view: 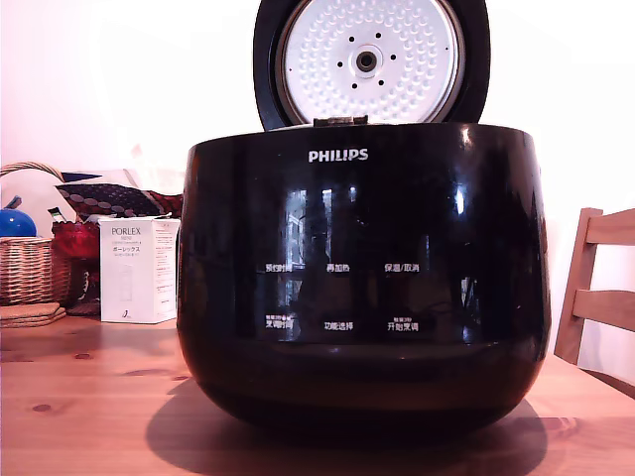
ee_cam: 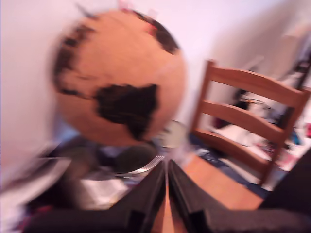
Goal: Close the rice cooker by pressing the lid down with medium force
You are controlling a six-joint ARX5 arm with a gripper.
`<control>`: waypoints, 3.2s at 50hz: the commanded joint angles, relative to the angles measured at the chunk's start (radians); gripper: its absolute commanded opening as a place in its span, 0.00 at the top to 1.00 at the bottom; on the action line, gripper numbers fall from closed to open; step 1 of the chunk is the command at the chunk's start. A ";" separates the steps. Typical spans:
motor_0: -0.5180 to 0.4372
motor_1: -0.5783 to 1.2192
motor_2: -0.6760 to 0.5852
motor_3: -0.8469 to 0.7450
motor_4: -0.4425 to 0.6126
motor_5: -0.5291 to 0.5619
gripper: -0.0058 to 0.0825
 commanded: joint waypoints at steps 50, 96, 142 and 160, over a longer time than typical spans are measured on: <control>-0.200 0.049 0.008 -0.462 0.135 -0.059 0.96; -0.287 0.156 0.008 -0.483 -0.085 -0.043 0.96; -0.384 -0.361 -0.885 0.141 -0.143 -0.212 0.96; -0.393 -0.547 -1.146 0.357 -0.308 -0.265 0.96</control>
